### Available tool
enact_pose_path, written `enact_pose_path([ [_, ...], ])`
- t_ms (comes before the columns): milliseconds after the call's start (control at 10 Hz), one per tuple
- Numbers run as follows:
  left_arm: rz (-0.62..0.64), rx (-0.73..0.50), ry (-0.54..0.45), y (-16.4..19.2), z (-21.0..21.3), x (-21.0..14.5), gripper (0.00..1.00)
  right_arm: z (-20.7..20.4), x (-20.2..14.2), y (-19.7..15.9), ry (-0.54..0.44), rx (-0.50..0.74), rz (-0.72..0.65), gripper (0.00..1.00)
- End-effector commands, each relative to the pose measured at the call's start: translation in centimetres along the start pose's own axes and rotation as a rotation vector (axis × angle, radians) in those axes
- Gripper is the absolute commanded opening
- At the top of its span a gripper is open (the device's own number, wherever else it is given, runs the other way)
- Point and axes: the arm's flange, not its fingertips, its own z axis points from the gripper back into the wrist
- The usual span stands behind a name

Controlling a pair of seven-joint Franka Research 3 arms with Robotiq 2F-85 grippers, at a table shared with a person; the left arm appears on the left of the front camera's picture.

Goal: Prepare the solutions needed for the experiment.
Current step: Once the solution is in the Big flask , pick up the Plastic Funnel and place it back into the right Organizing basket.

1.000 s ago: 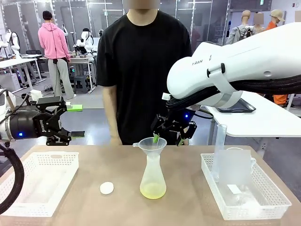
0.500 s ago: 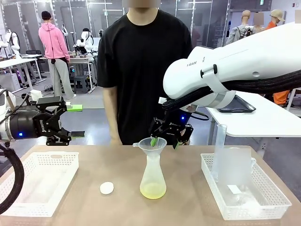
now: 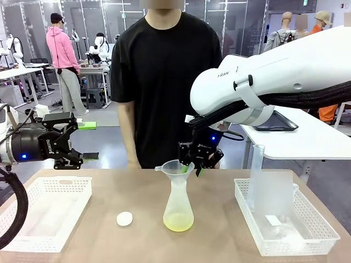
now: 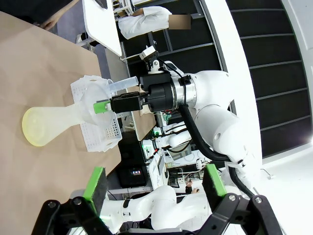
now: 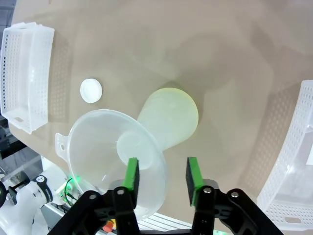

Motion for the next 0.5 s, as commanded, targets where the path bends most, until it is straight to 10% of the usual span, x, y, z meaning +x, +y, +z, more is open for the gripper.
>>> enact_pose_path([
  [0,0.010,-0.027,-0.013,-0.09,-0.23,-0.34,1.00,0.50,0.45,0.31,0.014,-0.033,-0.032,0.32],
  [400,0.010,-0.027,-0.013,-0.09,-0.23,-0.34,1.00,0.39,0.38,0.25,0.036,-0.033,-0.041,0.00],
])
